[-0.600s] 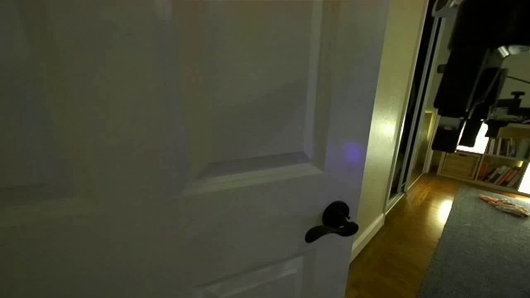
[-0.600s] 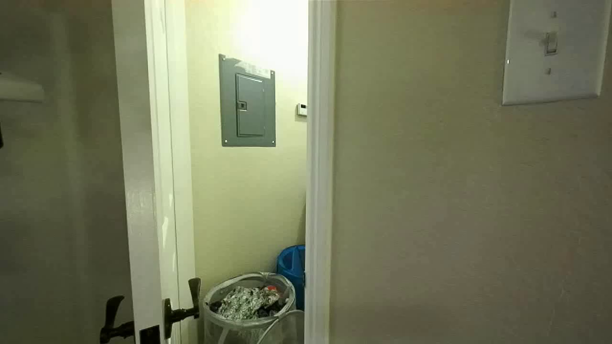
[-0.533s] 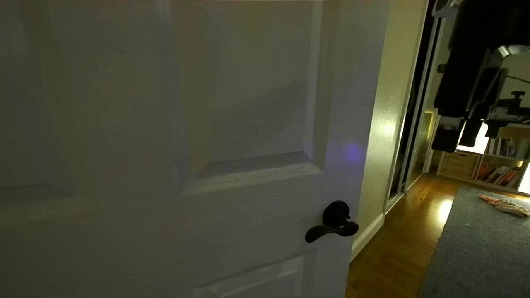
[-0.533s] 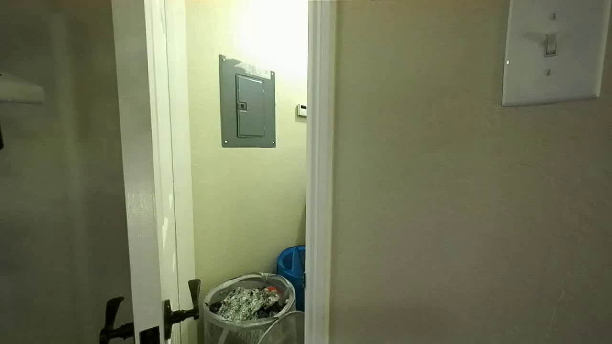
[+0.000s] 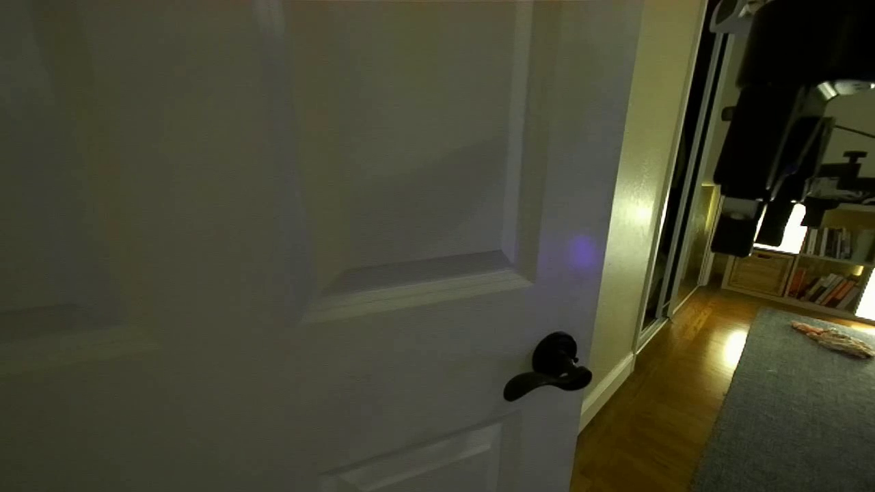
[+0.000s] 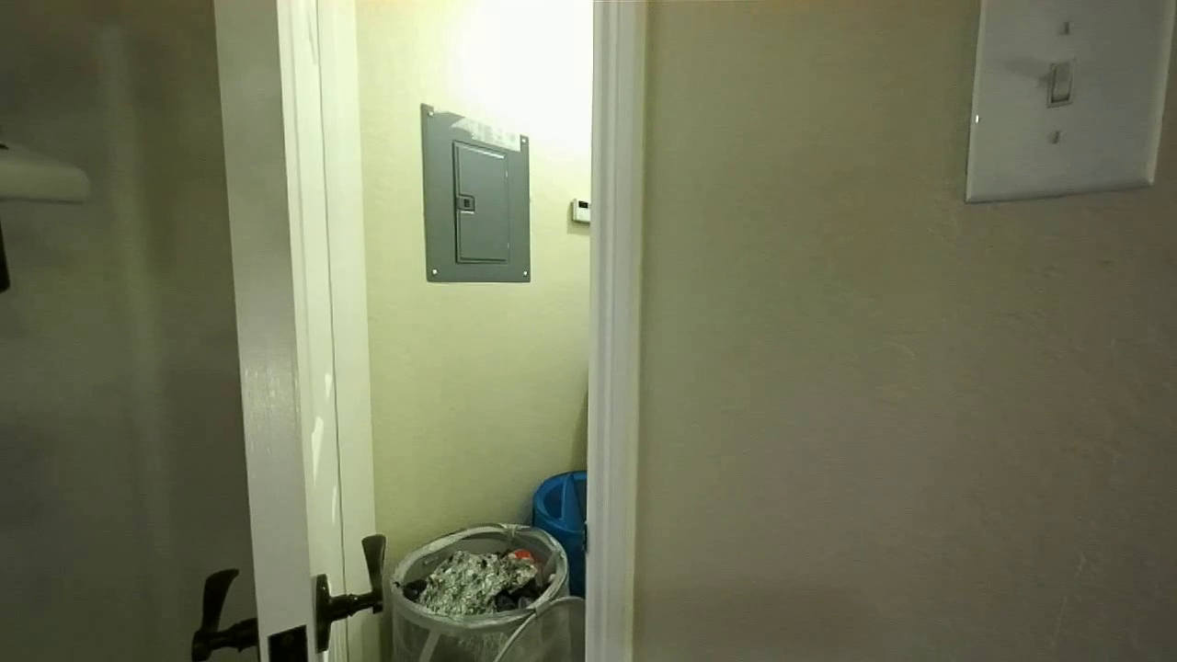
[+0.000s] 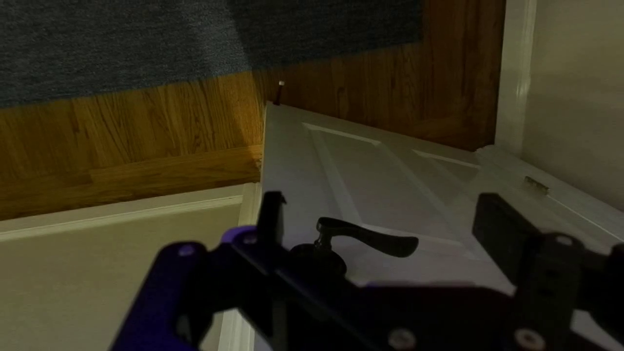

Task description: Close the door

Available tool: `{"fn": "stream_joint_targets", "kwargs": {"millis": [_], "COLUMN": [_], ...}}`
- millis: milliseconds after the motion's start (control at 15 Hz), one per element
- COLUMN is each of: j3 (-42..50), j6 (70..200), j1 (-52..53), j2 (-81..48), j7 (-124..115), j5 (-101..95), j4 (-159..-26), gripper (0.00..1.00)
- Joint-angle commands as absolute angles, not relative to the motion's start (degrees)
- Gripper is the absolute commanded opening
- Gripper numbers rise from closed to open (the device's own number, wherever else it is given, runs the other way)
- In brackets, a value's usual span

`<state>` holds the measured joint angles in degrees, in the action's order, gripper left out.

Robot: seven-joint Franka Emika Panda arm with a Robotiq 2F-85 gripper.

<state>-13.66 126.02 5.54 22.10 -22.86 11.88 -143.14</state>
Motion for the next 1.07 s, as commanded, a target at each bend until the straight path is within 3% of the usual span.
{"fn": "stream_joint_targets", "kwargs": {"millis": [0,200,267,333,1000], "j3": [-13.11,-13.01,-13.0,-12.87,-11.67], "j6": [128.41,131.38,132.83,133.89,146.16], "j1": [5.36,4.71,4.39,4.24,3.16], "j2": [18.49,14.78,13.07,11.78,4.65], "j7": [-23.2,-23.85,-24.28,-24.76,-41.55], "j5": [10.55,9.13,8.17,7.25,-10.68], "j4": [-141.55,-139.66,-138.8,-138.09,-133.29], "gripper": [1.0,1.0,0.75,0.74,0.08]}}
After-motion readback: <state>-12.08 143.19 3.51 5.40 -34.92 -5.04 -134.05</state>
